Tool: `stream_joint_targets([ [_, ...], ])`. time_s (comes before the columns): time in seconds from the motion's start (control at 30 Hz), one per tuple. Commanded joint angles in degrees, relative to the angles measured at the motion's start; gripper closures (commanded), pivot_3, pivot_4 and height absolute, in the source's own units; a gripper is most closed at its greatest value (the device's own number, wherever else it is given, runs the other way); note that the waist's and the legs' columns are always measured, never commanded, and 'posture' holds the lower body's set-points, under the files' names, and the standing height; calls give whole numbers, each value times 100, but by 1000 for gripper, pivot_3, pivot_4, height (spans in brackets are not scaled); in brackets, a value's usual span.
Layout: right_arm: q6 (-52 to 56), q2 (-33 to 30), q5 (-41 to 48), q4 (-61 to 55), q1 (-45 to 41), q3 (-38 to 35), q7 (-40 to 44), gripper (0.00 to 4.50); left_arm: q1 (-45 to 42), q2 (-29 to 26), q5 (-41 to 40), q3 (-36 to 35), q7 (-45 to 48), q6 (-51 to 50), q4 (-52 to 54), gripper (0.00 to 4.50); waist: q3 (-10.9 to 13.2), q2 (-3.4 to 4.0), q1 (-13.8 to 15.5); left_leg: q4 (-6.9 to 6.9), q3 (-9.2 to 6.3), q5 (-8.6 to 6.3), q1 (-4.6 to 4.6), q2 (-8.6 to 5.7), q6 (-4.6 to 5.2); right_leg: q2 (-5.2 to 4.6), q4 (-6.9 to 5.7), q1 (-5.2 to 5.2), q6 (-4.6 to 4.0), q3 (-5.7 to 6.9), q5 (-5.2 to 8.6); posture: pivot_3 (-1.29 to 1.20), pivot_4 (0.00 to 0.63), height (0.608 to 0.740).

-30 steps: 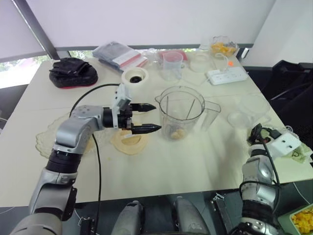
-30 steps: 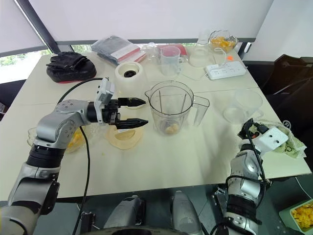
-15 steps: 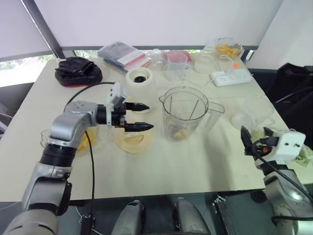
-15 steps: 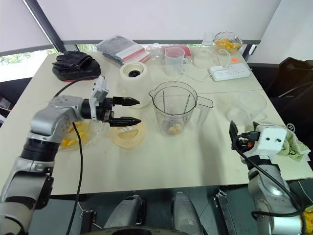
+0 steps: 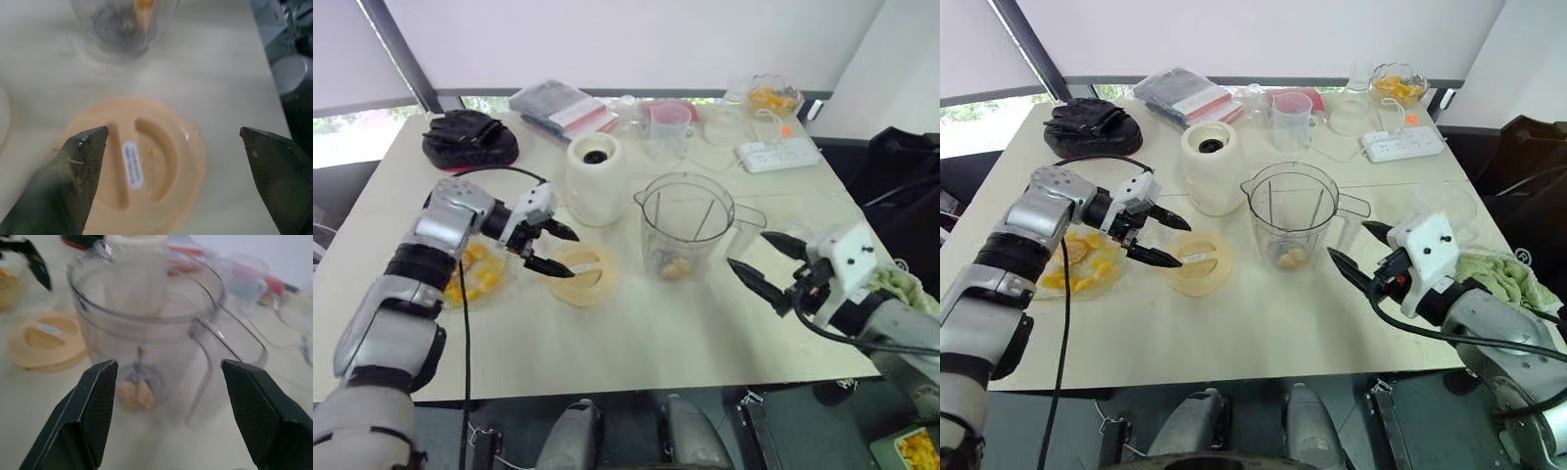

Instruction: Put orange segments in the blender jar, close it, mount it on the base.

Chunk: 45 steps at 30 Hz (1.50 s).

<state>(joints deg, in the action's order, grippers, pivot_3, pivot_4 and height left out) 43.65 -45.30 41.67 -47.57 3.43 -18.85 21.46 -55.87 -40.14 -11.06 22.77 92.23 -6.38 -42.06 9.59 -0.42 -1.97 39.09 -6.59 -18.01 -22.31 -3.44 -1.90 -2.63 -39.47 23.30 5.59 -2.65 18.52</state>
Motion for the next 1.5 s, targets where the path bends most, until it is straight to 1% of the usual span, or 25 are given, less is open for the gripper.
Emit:
stream_joint_targets([
  [0.03, 99, 8, 222, -297, -183, -6, -59, 975, -410, -58, 163, 107, 27, 447, -501, 0, 1, -2, 12, 0, -1, -1, -2, 0, 2, 0, 2, 1, 0, 2, 0, 0, 150, 740],
  [0.1, 154, -7, 232, -379, -133, 13, -61, 910, -571, 4, 210, 79, 27, 540, -767, 538, 6, -11, 33, 0, -2, -3, -8, 0, 5, -1, 3, 7, 0, 4, 0, 0, 150, 740],
  [0.3, 406, -19, 522, -679, -44, -58, -183, 910, -643, 199, 373, 94, 27, 822, -1285, 538, 9, -15, 102, 1, 0, -3, -12, -1, 5, -3, 3, 11, 1, 6, 0, 0, 150, 740],
  [0.37, 489, -97, 714, -837, 118, -256, -152, 910, -605, 334, 392, 128, 27, 816, -1368, 1090, 11, -19, 112, 3, -1, -3, -12, -1, 5, -3, 3, 11, 1, 6, 0, 0, 150, 740],
  [0.4, 515, -123, 816, -901, 187, -348, -143, 910, -596, 394, 425, 127, 27, 834, -1410, 1443, 11, -20, 123, 4, -1, -3, -12, -1, 6, -3, 2, 9, 1, 7, 0, 0, 150, 740],
  [0.43, 541, -155, 912, -971, 263, -440, -145, 910, -603, 475, 562, 93, -11, 924, -1498, 1886, 11, -20, 131, 5, -1, -4, -12, -2, 6, -3, 2, 9, 1, 7, 0, 0, 150, 740],
  [0.53, 584, -236, 1093, -1085, 404, -593, -172, 910, -627, 617, 783, -36, 3, 1134, -1679, 1886, 13, -28, 124, 6, -1, -4, -12, -3, 7, -3, 2, 7, 2, 8, -1, 0, 150, 740],
  [0.67, 603, -327, 1397, -1220, 462, -609, -296, 910, -548, 688, 1032, -9, 25, 1424, -1766, 1886, 17, -35, 99, 6, -2, -4, -12, -1, 8, -1, 1, 8, 2, 8, -1, 0, 150, 740],
  [0.73, 566, -466, 1671, -1242, 398, -528, -386, 910, -510, 789, 1167, -15, -101, 1520, -1810, 1886, 17, -35, 105, 5, -2, -4, -11, 0, 8, 0, -1, 9, 2, 8, -1, 0, 150, 740],
  [0.9, 512, -710, 1991, -1243, 335, -455, -603, 910, -480, 985, 1466, -38, -495, 1729, -1951, 1886, 18, -44, 130, 7, -2, -4, -11, -1, 8, -3, 0, 7, 2, 9, -1, 0, 150, 740],
  [1.2, 226, -1129, 2536, -1243, 343, -305, -1091, 910, -417, 1233, 1718, -198, -1191, 1847, -2099, 1886, 18, -49, 127, 8, -1, -4, -11, -1, 8, -3, -1, 7, 3, 10, -1, 0, 150, 740],
  [1.5, -34, -1473, 2751, -1243, 413, -196, -1489, 910, -256, 1371, 2090, -152, -1617, 1960, -2128, 1886, 17, -52, 128, 8, -1, -4, -11, -1, 8, -3, -1, 7, 3, 10, -2, 0, 150, 740],
])
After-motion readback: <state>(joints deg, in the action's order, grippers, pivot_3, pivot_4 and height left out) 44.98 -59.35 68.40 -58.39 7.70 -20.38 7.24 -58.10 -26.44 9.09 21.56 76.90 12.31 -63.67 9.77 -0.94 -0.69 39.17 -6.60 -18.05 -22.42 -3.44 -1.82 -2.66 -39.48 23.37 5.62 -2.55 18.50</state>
